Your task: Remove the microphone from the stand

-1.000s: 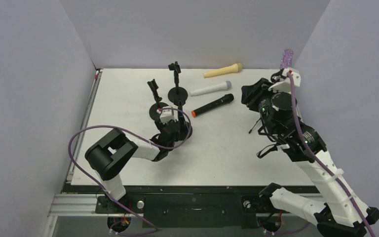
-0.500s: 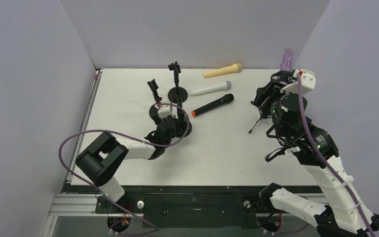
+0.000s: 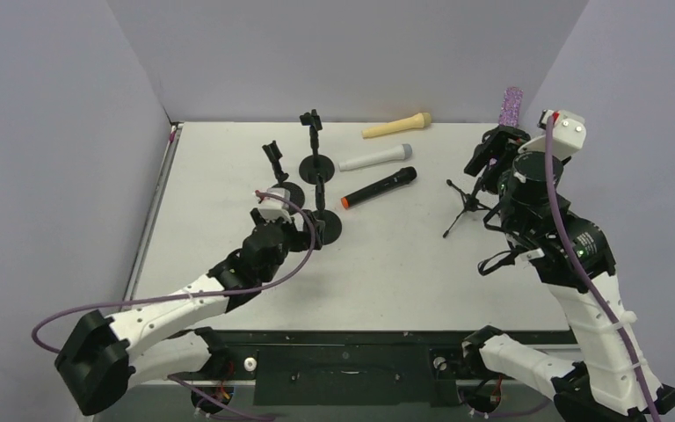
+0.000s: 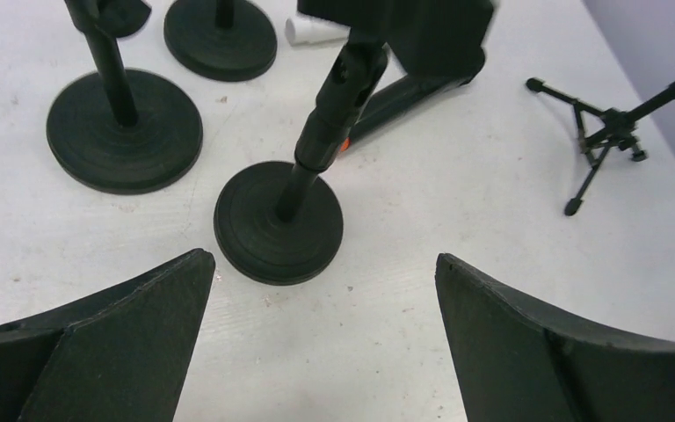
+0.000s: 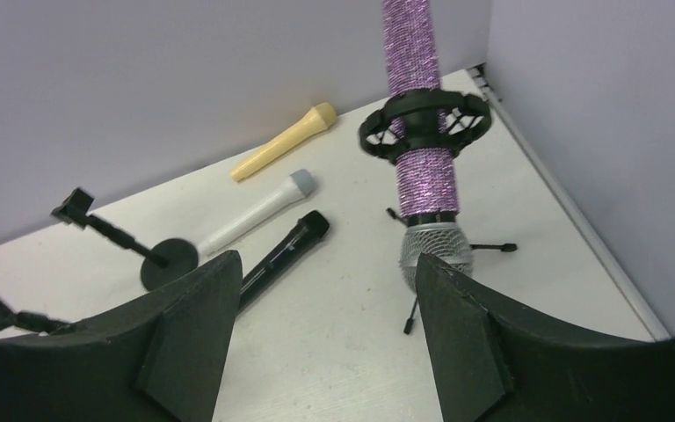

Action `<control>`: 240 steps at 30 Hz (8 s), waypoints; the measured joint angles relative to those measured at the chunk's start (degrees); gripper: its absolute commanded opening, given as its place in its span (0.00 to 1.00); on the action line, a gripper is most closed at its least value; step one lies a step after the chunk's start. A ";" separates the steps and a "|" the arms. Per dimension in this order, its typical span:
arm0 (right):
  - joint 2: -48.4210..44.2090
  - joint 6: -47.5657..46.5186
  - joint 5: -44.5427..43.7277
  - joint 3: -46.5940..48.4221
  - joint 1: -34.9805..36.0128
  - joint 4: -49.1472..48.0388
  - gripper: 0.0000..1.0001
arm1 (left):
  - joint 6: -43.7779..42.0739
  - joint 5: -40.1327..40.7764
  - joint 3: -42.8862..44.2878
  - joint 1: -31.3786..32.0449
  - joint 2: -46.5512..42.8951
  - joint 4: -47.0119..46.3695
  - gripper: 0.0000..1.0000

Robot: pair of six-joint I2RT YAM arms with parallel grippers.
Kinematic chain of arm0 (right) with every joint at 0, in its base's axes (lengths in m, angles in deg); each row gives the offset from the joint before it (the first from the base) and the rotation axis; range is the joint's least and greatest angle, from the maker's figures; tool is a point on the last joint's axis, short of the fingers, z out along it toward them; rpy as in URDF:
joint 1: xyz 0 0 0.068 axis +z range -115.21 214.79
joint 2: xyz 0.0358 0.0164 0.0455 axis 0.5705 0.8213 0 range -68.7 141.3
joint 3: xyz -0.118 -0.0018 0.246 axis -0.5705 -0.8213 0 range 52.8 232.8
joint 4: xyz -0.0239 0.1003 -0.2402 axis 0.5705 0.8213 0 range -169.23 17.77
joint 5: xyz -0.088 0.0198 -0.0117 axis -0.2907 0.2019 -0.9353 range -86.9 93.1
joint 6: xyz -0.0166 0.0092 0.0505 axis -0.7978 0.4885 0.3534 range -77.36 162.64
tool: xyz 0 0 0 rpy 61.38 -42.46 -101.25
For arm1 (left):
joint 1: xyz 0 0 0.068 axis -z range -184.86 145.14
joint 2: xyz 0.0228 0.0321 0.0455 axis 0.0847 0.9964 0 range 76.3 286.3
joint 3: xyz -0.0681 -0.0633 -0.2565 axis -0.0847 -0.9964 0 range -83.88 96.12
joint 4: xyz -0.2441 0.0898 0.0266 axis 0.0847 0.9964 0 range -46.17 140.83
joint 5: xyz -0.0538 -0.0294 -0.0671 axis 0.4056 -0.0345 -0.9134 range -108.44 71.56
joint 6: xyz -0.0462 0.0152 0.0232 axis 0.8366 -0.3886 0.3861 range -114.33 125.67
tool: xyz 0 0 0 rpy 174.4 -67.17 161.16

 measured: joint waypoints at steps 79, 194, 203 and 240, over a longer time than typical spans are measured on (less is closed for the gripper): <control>45.33 0.85 56.17 29.49 -44.26 1.92 0.00 | -8.70 -24.22 25.88 -1.38 -6.86 28.00 0.96; 9.20 -17.81 21.59 -4.37 9.25 -4.15 0.21 | -9.73 -30.75 22.69 5.46 12.59 -9.97 0.02; 10.10 -22.99 20.00 -3.23 10.60 -3.43 0.00 | -9.46 -36.70 24.87 2.27 12.31 -6.05 0.00; 11.87 -25.11 13.20 -1.09 11.61 -2.47 0.00 | -13.14 -44.35 22.08 -2.99 -3.32 13.75 0.00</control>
